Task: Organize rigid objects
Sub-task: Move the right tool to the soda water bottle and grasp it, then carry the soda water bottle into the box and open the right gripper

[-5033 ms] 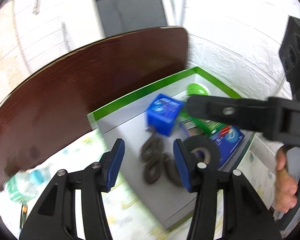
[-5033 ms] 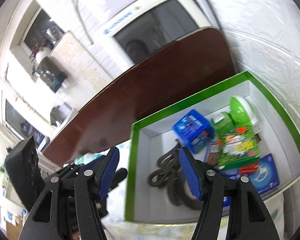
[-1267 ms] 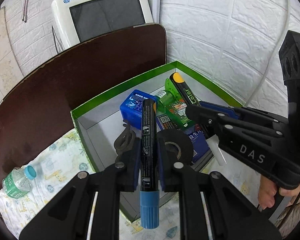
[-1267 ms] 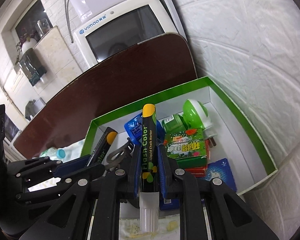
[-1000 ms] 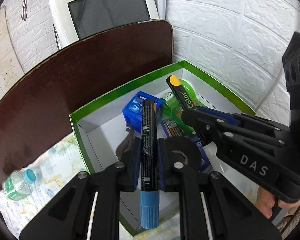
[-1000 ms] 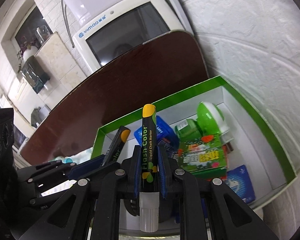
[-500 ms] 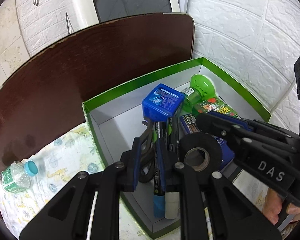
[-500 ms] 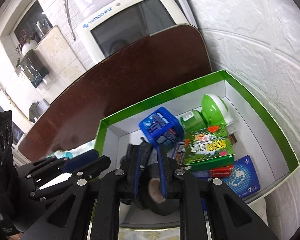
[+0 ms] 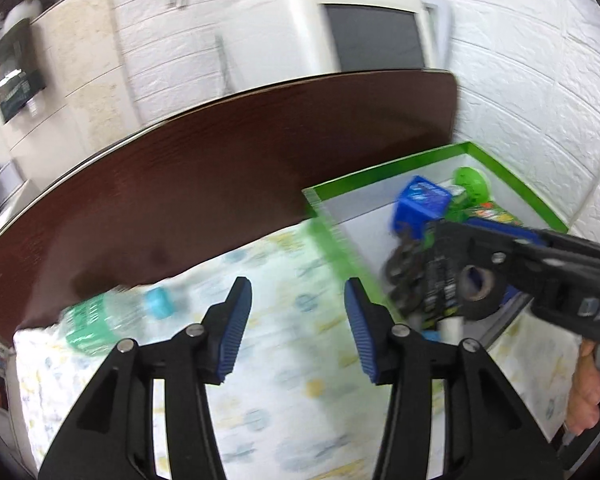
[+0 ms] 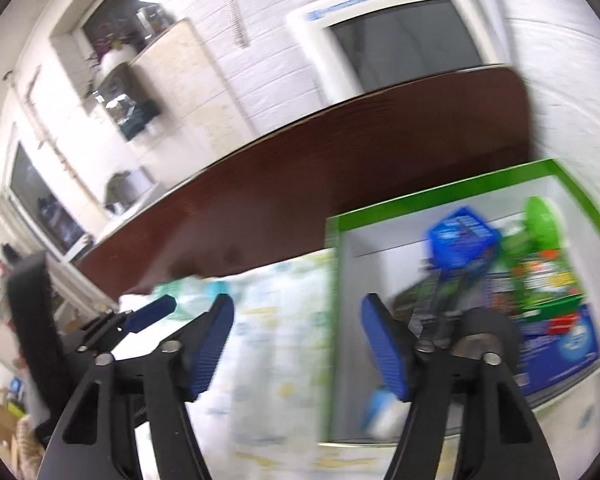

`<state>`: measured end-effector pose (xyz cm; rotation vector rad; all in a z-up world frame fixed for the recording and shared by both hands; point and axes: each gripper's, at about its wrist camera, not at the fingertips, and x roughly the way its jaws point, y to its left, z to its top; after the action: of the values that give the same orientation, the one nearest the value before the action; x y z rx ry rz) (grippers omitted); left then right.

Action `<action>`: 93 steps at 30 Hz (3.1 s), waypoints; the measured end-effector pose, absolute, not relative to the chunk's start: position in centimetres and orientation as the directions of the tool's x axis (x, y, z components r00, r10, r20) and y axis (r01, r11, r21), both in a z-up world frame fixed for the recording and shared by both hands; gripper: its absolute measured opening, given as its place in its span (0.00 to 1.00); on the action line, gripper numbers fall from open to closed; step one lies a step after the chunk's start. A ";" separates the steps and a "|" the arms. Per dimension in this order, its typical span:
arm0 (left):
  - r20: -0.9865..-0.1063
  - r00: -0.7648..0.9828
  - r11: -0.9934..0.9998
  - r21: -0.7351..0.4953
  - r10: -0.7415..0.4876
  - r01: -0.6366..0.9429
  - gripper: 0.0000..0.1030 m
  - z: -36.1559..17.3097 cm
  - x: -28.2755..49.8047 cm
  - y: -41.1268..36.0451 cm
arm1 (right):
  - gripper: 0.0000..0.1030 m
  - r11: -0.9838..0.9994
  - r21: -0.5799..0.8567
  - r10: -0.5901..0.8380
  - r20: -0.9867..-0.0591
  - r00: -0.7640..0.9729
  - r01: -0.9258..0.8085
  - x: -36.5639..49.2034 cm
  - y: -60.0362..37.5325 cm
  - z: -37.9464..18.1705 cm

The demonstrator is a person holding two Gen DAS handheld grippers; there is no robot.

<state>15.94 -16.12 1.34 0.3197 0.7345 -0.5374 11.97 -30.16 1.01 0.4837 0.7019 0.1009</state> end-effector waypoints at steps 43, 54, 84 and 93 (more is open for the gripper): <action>-0.721 0.601 0.884 -0.034 -0.344 0.466 0.86 -5.8 28.4 3.4 | 0.87 0.871 0.492 0.411 -0.731 0.545 0.005 28.6 -13.9 -5.4; -0.669 0.649 0.880 -0.015 -0.362 0.474 0.78 -1.7 25.6 2.3 | 0.87 0.873 0.487 0.400 -0.677 0.618 -0.031 24.2 -15.6 -1.6; -0.587 0.512 0.606 0.045 -0.627 0.794 0.78 4.8 12.7 -22.5 | 0.87 0.849 0.420 -0.002 -0.605 0.796 0.321 8.0 -41.9 2.8; -0.647 0.458 0.570 0.045 -0.610 0.821 0.78 2.7 12.3 -28.0 | 0.87 0.822 0.443 -0.009 -0.619 0.786 0.358 7.3 -45.9 0.2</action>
<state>12.33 -27.96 2.66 0.3776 0.6264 -0.9067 7.30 -45.94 0.19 0.5795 0.6436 -0.2101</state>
